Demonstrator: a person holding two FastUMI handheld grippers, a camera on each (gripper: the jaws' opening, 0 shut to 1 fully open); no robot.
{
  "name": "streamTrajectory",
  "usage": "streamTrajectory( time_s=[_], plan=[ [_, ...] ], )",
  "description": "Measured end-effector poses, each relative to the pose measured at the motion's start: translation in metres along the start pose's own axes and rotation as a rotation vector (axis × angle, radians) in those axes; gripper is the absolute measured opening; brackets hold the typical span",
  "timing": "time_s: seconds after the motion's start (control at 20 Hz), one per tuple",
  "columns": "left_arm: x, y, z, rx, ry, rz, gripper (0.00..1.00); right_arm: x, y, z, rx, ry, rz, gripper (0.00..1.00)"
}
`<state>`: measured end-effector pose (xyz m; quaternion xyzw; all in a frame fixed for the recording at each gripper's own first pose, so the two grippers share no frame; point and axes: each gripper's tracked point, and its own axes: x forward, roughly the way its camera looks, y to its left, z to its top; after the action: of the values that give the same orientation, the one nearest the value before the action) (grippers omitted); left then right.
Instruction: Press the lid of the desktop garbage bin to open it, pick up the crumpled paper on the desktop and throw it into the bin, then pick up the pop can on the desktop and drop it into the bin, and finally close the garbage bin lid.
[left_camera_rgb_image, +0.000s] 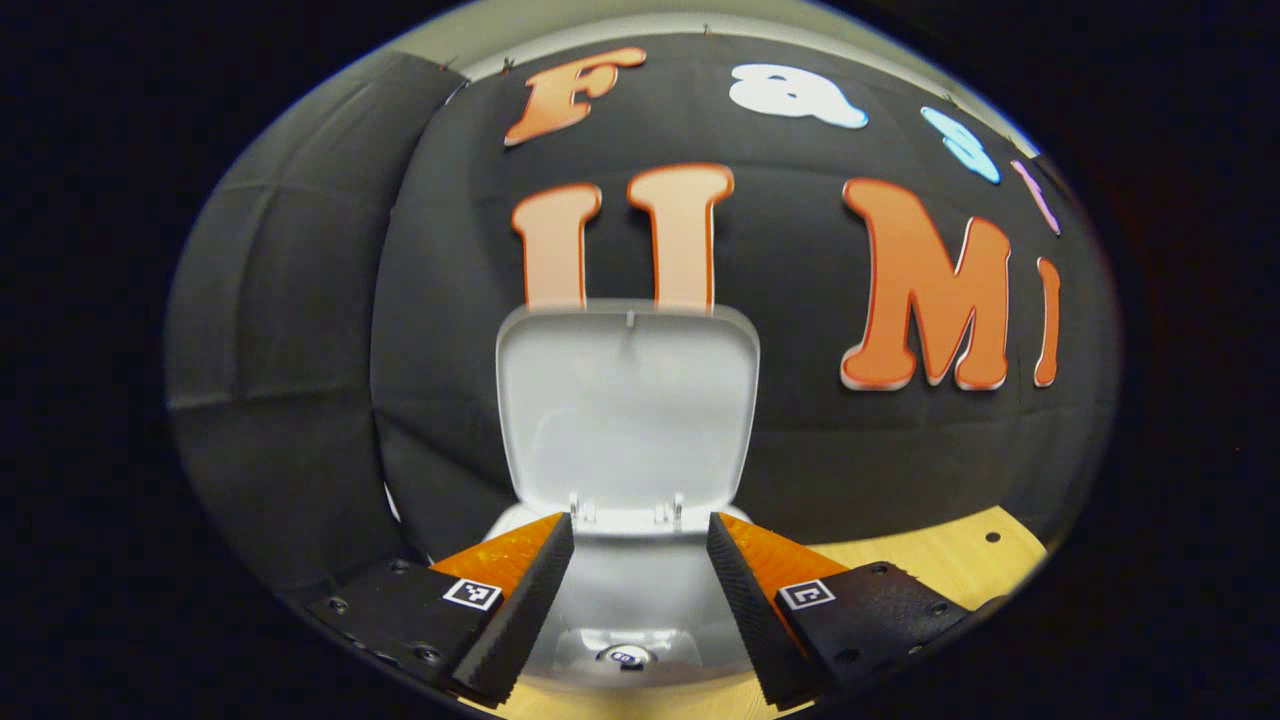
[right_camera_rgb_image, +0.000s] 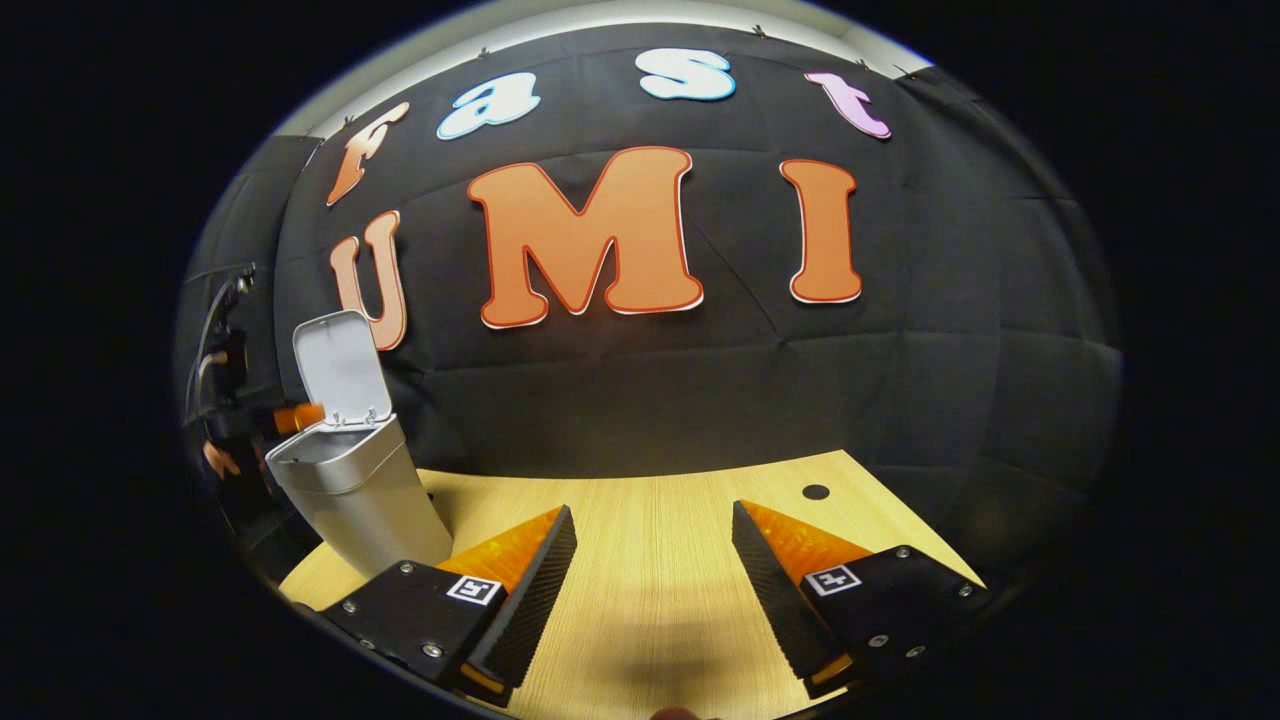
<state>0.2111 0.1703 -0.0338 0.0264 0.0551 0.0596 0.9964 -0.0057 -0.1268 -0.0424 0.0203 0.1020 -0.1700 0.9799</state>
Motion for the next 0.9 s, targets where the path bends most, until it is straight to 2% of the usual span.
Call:
streamTrajectory(
  time_s=[0.15,0.3,0.45,0.65,0.75,0.8,0.9],
  plan=[
    [0.027,0.004,0.111,-0.007,-0.194,-0.008,0.84,0.0,0.003,0.004,0.009,-0.006,0.003,0.94],
    [0.064,0.002,0.143,-0.027,-0.202,-0.014,0.88,-0.003,0.007,0.011,0.011,-0.029,0.008,0.94],
    [0.114,0.015,0.144,-0.052,-0.136,0.009,0.88,-0.006,0.007,0.013,0.008,-0.035,0.006,0.94],
    [0.148,0.017,0.101,-0.026,0.029,0.011,0.89,-0.007,-0.002,0.012,0.02,-0.034,-0.013,0.94],
    [0.14,0.017,0.076,-0.004,0.14,0.02,0.9,-0.007,-0.007,0.011,0.031,-0.032,-0.021,0.94],
    [0.138,0.016,0.082,-0.013,0.095,0.016,0.92,-0.007,-0.008,0.011,0.034,-0.032,-0.023,0.94],
    [0.115,0.009,0.064,-0.008,0.167,-0.002,0.9,-0.006,-0.009,0.011,0.044,-0.025,-0.024,0.94]
  ],
)
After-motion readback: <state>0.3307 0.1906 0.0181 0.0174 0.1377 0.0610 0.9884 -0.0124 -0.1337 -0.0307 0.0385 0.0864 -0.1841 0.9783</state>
